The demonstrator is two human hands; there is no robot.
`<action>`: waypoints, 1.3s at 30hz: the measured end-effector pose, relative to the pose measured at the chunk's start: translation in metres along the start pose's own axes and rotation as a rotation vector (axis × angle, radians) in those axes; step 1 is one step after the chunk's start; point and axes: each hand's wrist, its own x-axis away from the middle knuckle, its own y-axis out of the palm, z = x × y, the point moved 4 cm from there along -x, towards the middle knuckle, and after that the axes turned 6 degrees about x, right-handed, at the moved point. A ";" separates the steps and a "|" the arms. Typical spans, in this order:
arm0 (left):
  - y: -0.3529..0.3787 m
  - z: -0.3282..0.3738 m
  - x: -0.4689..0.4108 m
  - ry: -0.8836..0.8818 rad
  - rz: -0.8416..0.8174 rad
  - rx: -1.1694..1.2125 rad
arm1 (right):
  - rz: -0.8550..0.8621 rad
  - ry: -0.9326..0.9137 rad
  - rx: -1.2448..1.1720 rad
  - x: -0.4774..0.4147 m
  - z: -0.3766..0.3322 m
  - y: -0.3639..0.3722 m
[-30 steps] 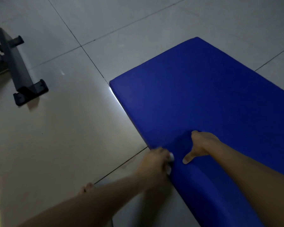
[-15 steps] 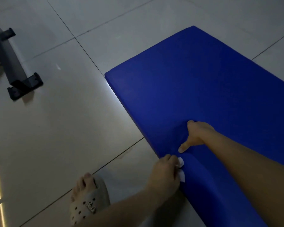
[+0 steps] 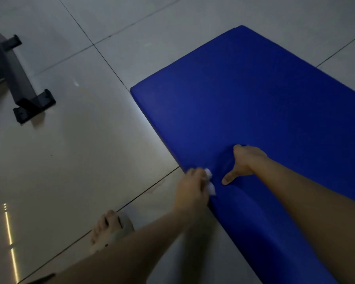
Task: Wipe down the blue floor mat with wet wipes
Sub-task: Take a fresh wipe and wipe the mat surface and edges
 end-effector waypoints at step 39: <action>-0.019 -0.009 -0.030 -0.286 0.178 -0.046 | 0.313 0.005 -0.239 0.033 0.007 0.056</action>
